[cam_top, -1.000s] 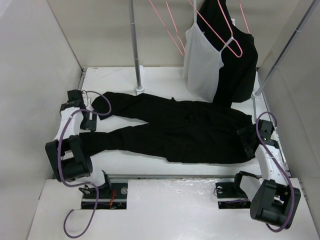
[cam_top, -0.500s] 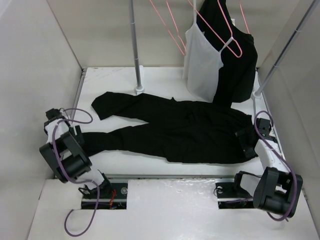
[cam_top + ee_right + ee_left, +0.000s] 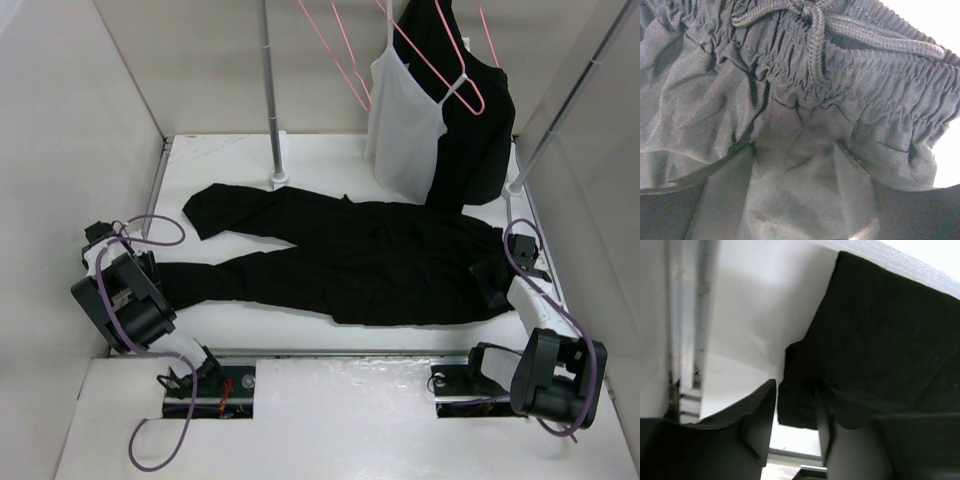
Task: Place the trousers on the hanger
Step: Flatten out the trousers at the center of the board.
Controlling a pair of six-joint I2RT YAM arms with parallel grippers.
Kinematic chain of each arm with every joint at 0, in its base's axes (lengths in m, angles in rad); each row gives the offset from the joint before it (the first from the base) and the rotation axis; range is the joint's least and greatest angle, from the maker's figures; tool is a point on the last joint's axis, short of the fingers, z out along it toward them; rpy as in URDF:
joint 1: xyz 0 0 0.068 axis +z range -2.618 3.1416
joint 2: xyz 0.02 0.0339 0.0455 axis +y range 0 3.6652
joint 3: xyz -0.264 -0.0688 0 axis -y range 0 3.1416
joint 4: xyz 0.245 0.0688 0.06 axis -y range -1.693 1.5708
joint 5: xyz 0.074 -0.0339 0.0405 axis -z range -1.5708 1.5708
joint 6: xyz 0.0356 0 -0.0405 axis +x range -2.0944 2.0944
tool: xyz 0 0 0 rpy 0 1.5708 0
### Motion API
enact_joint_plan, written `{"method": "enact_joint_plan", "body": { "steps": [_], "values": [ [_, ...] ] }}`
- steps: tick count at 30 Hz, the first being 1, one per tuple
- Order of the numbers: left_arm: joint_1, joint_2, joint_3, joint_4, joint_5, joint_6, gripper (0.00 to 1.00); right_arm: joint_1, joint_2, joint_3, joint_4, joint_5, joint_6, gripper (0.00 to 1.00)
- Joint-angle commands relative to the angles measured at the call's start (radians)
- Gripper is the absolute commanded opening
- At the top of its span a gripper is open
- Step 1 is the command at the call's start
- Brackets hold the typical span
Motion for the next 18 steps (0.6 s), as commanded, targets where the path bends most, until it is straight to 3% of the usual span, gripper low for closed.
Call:
{"method": "enact_joint_plan", "body": {
  "steps": [1,2,3,4,5,6,7,9,15,18],
  "values": [
    [0.002,0.023,0.018,-0.011,0.059,0.028,0.30,0.018,0.033,-0.016,0.036,0.010,0.016,0.65],
    [0.002,0.038,0.017,-0.011,0.059,0.040,0.25,0.018,0.044,-0.016,0.036,0.010,0.016,0.62],
    [0.002,0.052,0.017,-0.002,0.077,0.040,0.08,0.029,0.044,-0.016,0.036,0.019,0.016,0.59],
    [0.002,0.052,0.017,-0.002,0.088,0.040,0.00,0.029,0.044,-0.016,0.036,0.019,0.025,0.57],
    [0.002,0.052,0.017,-0.002,0.088,0.040,0.00,0.029,0.056,-0.016,0.036,0.019,0.025,0.41],
    [0.002,0.052,0.017,-0.002,0.099,0.040,0.00,0.029,0.056,-0.016,0.036,0.019,0.025,0.32],
    [0.002,0.023,0.017,-0.002,0.099,0.049,0.00,0.029,0.056,-0.005,0.036,0.030,0.016,0.12],
    [0.002,-0.017,0.017,-0.002,0.099,0.060,0.00,0.029,0.056,0.006,0.025,0.042,0.016,0.00],
    [0.002,-0.178,0.181,-0.065,0.197,0.159,0.00,0.038,0.009,0.050,-0.023,0.070,0.004,0.00],
    [0.002,-0.218,0.304,-0.111,0.275,0.203,0.00,0.038,-0.051,0.169,-0.101,0.156,-0.042,0.00]
  ]
}}
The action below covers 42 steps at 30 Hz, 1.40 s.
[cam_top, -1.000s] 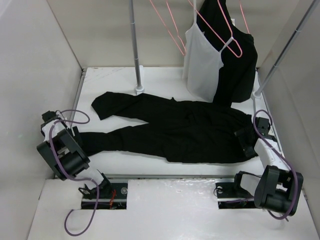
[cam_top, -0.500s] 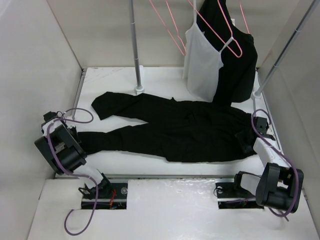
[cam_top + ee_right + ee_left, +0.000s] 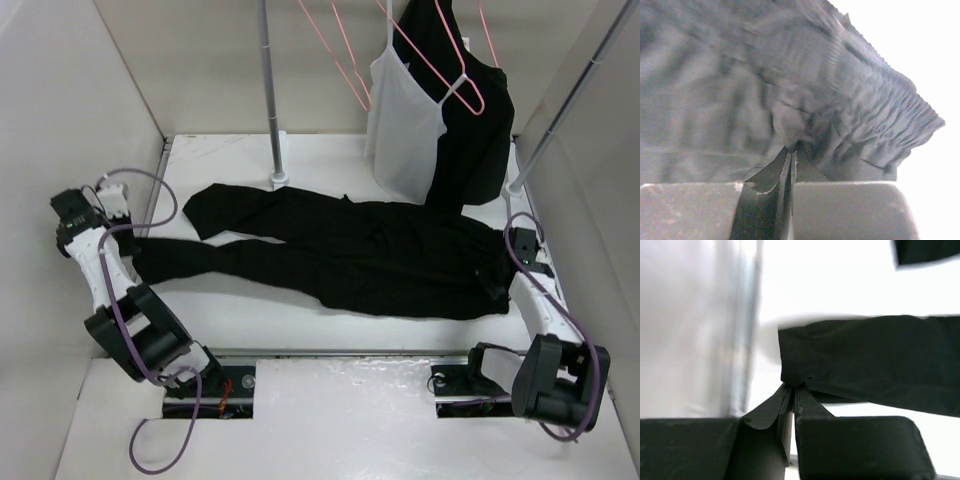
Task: Place the trousers on the hanger
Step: Flatten out the trousers at the center of the board.
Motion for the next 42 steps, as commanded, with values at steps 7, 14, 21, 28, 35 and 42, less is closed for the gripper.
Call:
{"method": "enact_joint_plan", "body": {
  "steps": [7,14,21,28,35,42],
  "values": [
    [-0.043,0.006,0.541,-0.155,0.132,0.089,0.00,-0.039,-0.120,0.507,-0.161,0.195,-0.142,0.00],
    [-0.043,-0.033,0.507,-0.168,0.034,0.181,0.00,-0.050,-0.123,0.542,-0.198,0.181,-0.139,0.00],
    [-0.043,-0.204,-0.064,-0.027,-0.218,0.297,0.00,-0.080,-0.234,0.288,-0.259,0.118,-0.011,0.00],
    [-0.043,-0.213,-0.341,-0.017,-0.400,0.356,0.40,-0.080,-0.300,0.178,-0.333,0.109,0.085,0.20],
    [-0.017,-0.198,-0.086,-0.143,-0.313,0.303,0.92,-0.080,-0.289,0.298,-0.343,0.175,0.058,0.99],
    [-0.271,-0.041,0.173,-0.200,-0.236,0.139,0.90,-0.028,-0.256,0.393,-0.184,0.132,-0.108,0.99]
  ]
}}
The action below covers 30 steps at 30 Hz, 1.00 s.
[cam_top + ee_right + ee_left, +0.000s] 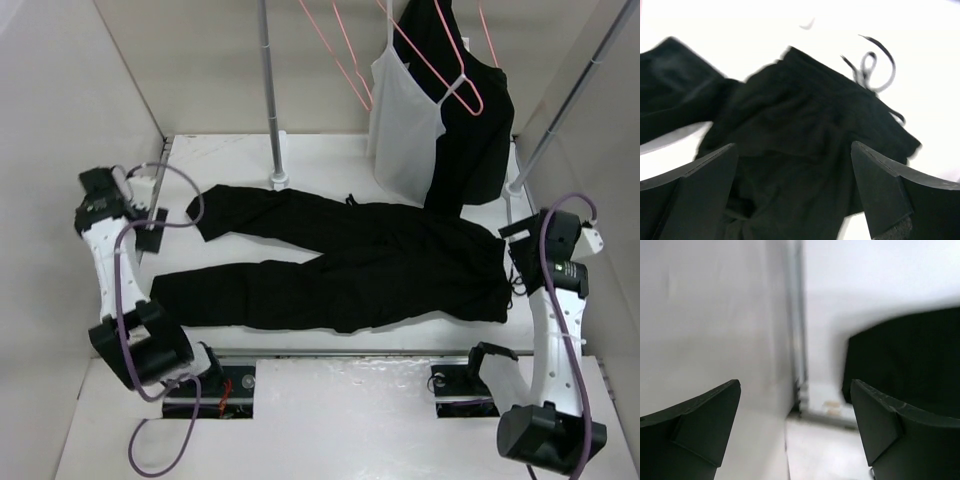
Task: Place the trousers on the hanger
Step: Flatten out the trousers at the center of the board, then fold the trousers at the center of the board.
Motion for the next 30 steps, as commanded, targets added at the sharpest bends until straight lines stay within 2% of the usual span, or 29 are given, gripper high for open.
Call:
{"method": "enact_joint_plan", "body": {
  "steps": [1,3,5,6,7,9,11,13,17,21,25,30],
  "values": [
    [-0.152,0.098,0.097,-0.054,0.093,-0.151,0.90,0.019,0.068,0.054,0.132,-0.022,-0.109,0.99],
    [-0.233,0.218,0.194,-0.023,0.136,-0.219,0.90,0.001,0.145,0.092,0.154,-0.069,-0.141,0.99],
    [-0.270,0.309,0.256,0.006,0.150,-0.302,0.91,-0.025,0.276,0.117,0.187,-0.161,-0.198,0.99],
    [-0.292,0.406,0.334,0.017,0.159,-0.331,0.91,-0.057,0.322,0.132,0.207,-0.251,-0.198,0.99],
    [-0.292,0.457,0.381,0.017,0.159,-0.360,0.91,-0.070,0.367,0.172,0.208,-0.280,-0.207,0.99],
    [-0.301,0.601,0.539,-0.021,0.190,-0.416,0.91,-0.070,0.471,0.213,0.220,-0.291,-0.207,0.99],
    [-0.301,0.668,0.615,-0.053,0.239,-0.462,0.90,-0.079,0.513,0.235,0.267,-0.259,-0.197,0.99],
    [-0.310,0.726,0.652,-0.029,0.228,-0.491,0.90,-0.079,0.577,0.255,0.299,-0.269,-0.172,0.99],
    [-0.322,0.794,0.686,0.012,0.324,-0.549,0.90,-0.079,0.743,0.293,0.329,-0.317,-0.149,0.99],
    [-0.369,0.843,0.695,0.012,0.328,-0.540,0.89,-0.079,0.823,0.322,0.329,-0.308,-0.138,0.98],
    [-0.355,0.855,0.639,0.003,0.361,-0.552,0.83,-0.055,0.834,0.292,0.315,-0.308,-0.102,0.98],
    [-0.297,0.824,0.533,0.025,0.386,-0.562,0.82,-0.030,0.774,0.197,0.335,-0.272,-0.037,0.97]
  ]
}}
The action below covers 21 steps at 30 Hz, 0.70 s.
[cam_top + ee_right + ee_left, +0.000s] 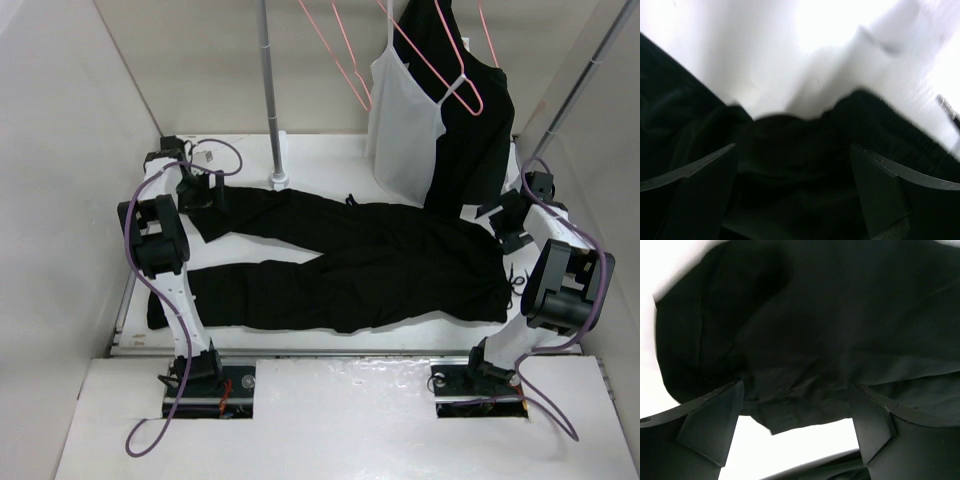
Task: Place the trousers on the hanger
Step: Fold the trousers at the center of the board.
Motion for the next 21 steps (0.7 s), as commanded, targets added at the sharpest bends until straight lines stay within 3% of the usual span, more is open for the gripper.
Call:
{"method": "enact_joint_plan", "body": {
  "steps": [1,4,8,9,11,12,13,14,16,18,21],
  "values": [
    [0.049,-0.039,-0.041,-0.026,0.053,-0.020,0.82,0.013,-0.016,-0.034,0.030,0.029,0.062,0.95],
    [0.049,-0.039,-0.050,-0.040,0.100,-0.011,0.82,0.022,0.050,-0.014,0.020,0.038,0.063,0.91],
    [0.049,-0.051,-0.085,-0.016,0.073,-0.020,0.82,0.022,0.084,0.011,0.010,0.080,0.063,0.73],
    [0.049,-0.038,-0.085,-0.016,0.073,-0.020,0.79,0.022,0.098,0.024,0.010,0.080,0.063,0.62],
    [0.049,-0.016,-0.085,-0.040,0.093,-0.020,0.63,0.022,0.113,0.035,0.001,0.110,0.050,0.50],
    [0.049,-0.007,-0.085,-0.040,0.093,-0.010,0.55,0.022,0.125,0.035,0.001,0.110,0.050,0.35],
    [0.049,-0.007,-0.085,-0.040,0.102,-0.010,0.47,0.022,0.125,0.035,0.001,0.124,0.037,0.27],
    [0.049,-0.019,-0.085,-0.040,0.102,-0.010,0.28,0.022,0.125,0.035,0.001,0.124,0.037,0.19],
    [0.049,-0.019,-0.076,-0.040,0.102,0.001,0.10,0.022,0.125,0.035,0.001,0.137,0.024,0.01],
    [0.060,-0.030,-0.032,-0.040,0.102,0.010,0.00,0.022,0.125,0.035,0.001,0.146,0.015,0.00],
    [0.060,-0.050,0.032,-0.071,0.102,0.036,0.00,0.022,0.101,0.035,0.001,0.155,-0.019,0.00]
  ]
}}
